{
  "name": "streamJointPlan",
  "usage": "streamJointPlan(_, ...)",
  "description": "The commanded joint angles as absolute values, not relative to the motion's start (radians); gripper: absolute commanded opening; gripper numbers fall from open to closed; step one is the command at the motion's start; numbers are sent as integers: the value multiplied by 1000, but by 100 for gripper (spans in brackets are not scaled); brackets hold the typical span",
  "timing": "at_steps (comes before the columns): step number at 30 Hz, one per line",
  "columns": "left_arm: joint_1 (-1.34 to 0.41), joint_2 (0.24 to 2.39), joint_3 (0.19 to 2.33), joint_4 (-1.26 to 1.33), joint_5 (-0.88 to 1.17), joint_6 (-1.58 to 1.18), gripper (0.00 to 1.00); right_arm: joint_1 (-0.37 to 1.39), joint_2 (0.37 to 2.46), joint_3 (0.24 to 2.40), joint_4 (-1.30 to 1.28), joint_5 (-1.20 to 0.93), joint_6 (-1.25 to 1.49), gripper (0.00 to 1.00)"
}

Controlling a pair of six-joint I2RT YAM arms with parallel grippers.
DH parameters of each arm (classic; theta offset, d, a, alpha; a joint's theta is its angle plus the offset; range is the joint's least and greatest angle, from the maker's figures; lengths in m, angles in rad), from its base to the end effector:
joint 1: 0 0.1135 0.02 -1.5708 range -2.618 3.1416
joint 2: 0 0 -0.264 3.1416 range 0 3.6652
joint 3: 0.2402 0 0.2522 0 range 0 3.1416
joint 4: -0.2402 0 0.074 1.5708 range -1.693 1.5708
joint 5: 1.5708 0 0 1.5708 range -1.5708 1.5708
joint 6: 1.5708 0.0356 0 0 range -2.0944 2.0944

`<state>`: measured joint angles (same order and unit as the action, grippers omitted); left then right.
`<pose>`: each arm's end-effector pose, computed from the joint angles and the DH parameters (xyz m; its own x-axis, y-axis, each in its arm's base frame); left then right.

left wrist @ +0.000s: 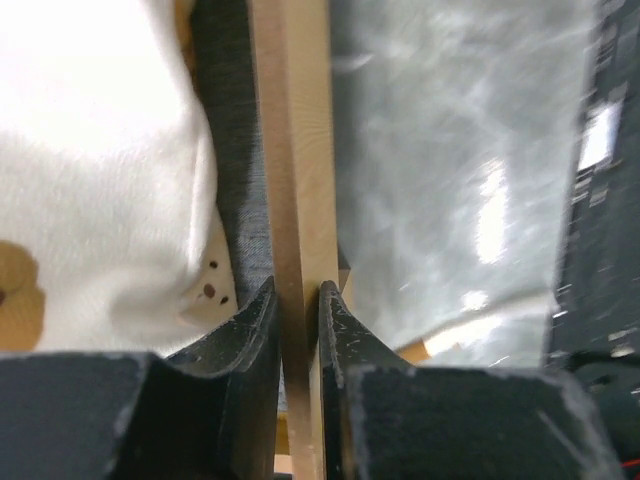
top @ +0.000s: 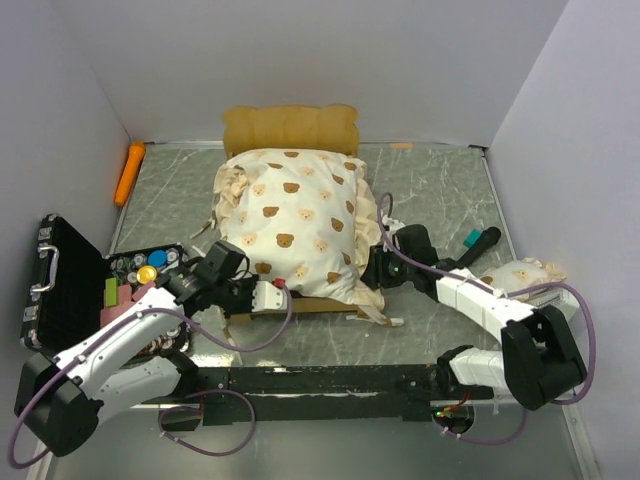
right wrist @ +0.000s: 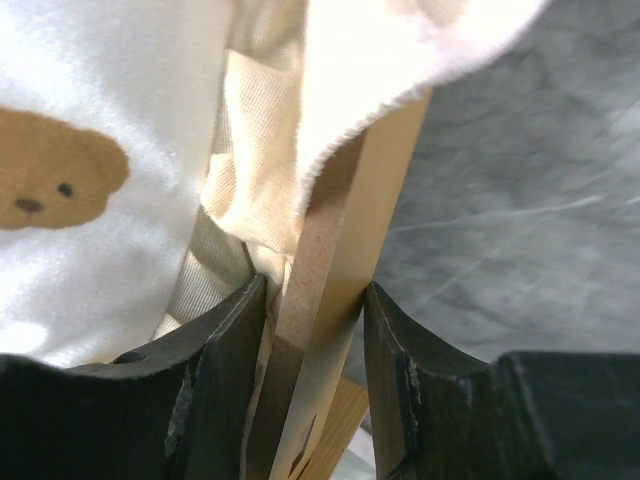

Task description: Set up the pet bed

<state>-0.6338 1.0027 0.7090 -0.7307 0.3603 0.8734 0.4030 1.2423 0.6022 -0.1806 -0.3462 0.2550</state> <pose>0.1421 -0.1200 0.2309 0.0958 0.8198 -0.5646 0.9784 0.0267 0.2048 0.2164 0.1054 0.1866 -0.7980 -0.0822 -0.5970 -0.3931 0.8219 0.4122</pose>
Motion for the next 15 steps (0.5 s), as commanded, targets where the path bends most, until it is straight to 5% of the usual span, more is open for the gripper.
streamJointPlan(1,-560,1068,710,-480,150,1149,19,578,1177,502,-192,-696,351,35)
streamJointPlan(8,-558,1032,792,-678,117,1111,50,696,1140,449,-50,-723,477,32)
streamJointPlan(15,-551,996,810,-759,106,1054,69,620,1065,652,-434,-468,238,99)
